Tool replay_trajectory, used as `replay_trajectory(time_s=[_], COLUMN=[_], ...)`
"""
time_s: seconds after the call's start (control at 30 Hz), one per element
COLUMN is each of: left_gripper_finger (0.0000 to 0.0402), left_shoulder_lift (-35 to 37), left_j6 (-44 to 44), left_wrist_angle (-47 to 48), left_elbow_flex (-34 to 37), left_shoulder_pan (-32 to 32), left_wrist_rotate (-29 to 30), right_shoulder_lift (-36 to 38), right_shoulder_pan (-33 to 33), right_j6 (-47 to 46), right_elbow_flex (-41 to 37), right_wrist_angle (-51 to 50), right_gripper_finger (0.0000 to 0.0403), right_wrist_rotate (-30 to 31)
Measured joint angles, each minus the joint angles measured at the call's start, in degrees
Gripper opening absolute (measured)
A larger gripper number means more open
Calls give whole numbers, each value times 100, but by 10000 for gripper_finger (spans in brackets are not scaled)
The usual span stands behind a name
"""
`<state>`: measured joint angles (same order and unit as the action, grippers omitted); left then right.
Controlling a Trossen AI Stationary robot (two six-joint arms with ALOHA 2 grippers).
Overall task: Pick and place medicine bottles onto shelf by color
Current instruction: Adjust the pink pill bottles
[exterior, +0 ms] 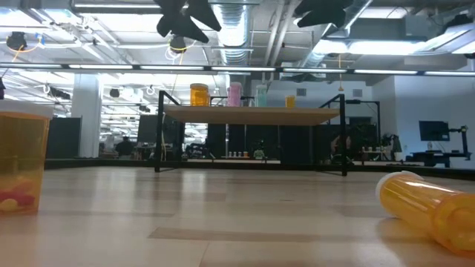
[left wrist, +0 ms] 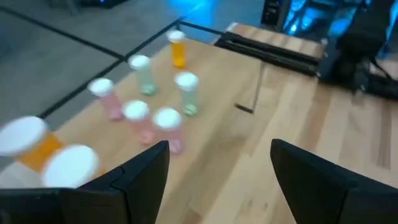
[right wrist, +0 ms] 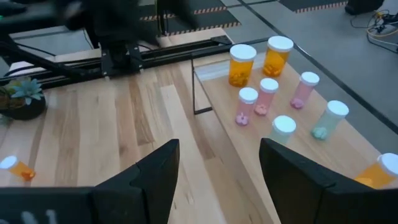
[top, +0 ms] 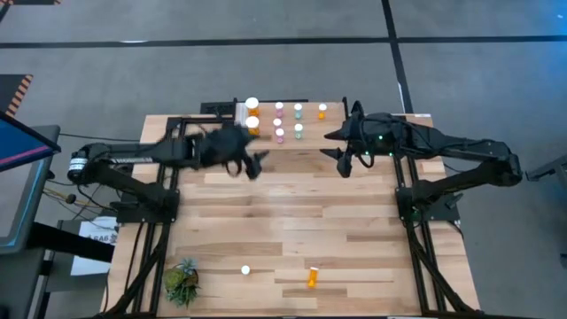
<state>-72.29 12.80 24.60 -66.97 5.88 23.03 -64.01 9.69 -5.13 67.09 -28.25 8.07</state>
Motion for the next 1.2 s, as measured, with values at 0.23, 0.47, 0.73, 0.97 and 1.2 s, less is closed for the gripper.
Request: replay_trajectory(time_s=[0.23, 0.47, 0.73, 0.97, 1.2], left_gripper_finger=[267, 267, 267, 267, 267], left_shoulder_lift=[-917, -2511, -3603, -3848, -3849], left_j6=[152, 73, 71, 611, 1025], left_wrist_angle=[1195, 2972, 4029, 4305, 4438], left_elbow_flex=[-1351, -3553, -5308, -5545, -5394], left_shoulder_pan=[1149, 1465, 1648, 1831, 2066], left_wrist_rotate=[-902, -1099, -1477, -1531, -1645], right_shoulder_lift=[0, 0, 0, 0, 0], right_shoulder_pan=[-9, -76, -195, -401, -446], right_j6=[15, 0, -95, -99, -99], right_elbow_flex=[0, 0, 0, 0, 0], right_wrist_angle=[1, -192, -643, -716, -748], right_gripper_finger=[245, 245, 245, 244, 234], right_wrist_rotate=[-1, -3, 1, 255, 263])
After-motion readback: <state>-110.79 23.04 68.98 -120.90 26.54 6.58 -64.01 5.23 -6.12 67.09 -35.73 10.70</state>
